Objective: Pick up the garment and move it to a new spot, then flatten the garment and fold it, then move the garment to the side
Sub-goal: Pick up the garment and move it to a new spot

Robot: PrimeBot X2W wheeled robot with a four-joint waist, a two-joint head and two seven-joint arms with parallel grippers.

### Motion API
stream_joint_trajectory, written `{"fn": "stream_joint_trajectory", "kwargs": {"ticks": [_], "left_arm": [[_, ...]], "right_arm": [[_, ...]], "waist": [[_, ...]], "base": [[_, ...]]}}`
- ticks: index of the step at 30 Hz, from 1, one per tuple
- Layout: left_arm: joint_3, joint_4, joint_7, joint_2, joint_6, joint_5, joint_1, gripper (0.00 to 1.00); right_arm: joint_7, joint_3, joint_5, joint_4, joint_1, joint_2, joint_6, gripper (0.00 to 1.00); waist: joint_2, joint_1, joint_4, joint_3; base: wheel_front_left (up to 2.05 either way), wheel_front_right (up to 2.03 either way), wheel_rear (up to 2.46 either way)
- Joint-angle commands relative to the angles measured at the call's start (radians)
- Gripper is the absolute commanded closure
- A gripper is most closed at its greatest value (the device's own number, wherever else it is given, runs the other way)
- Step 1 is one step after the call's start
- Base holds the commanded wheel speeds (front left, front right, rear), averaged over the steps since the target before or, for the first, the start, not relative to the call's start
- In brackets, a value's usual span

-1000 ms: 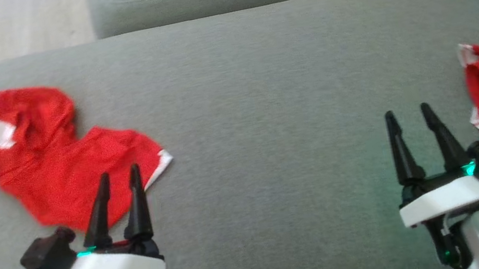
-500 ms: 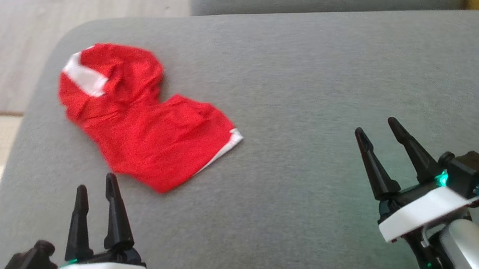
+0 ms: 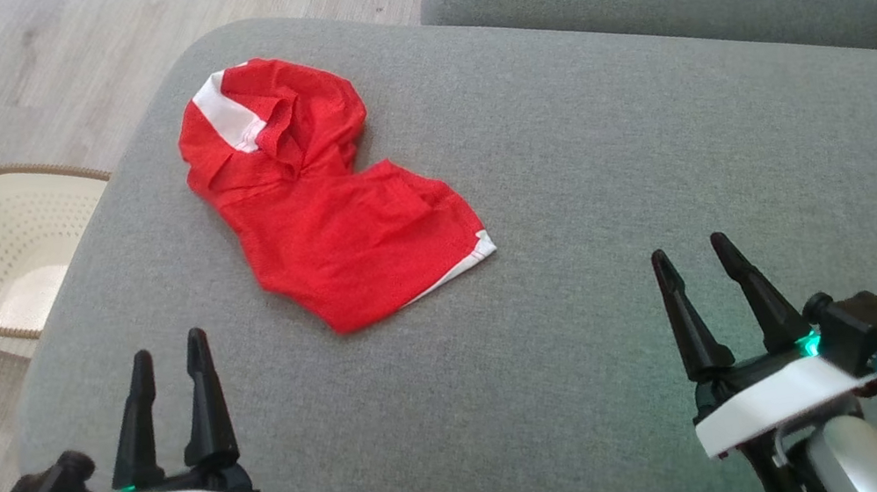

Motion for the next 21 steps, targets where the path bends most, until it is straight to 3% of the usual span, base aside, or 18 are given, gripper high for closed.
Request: {"fn": "stream_joint_trajectory", "kwargs": {"ticks": [1,12,18,21], "left_arm": [[0.043,-0.034,-0.012,0.005,-0.004,0.013,-0.035,0.0],[0.068,-0.013,-0.012,0.005,-0.004,0.019,-0.061,0.0],[0.094,0.105,-0.012,0.009,-0.009,0.082,-0.156,0.0],[0.089,0.203,-0.011,0.04,-0.013,0.1,-0.241,0.0]], "right_arm": [[-0.011,0.023,0.006,-0.029,-0.02,-0.001,-0.001,0.0],[-0.01,0.033,0.0,-0.031,-0.028,-0.001,-0.001,0.0],[0.011,-0.009,-0.036,-0.071,-0.054,-0.014,-0.001,0.0],[0.026,-0.057,-0.054,-0.109,-0.067,-0.025,-0.001,0.0]], "waist": [[0.0,0.0,-0.001,0.0],[0.0,0.0,-0.032,0.025],[0.0,0.0,-0.068,0.1],[0.0,0.0,-0.087,0.152]], "base": [[0.0,0.0,0.0],[0.0,0.0,0.0],[0.0,0.0,0.0],[0.0,0.0,0.0]]}}
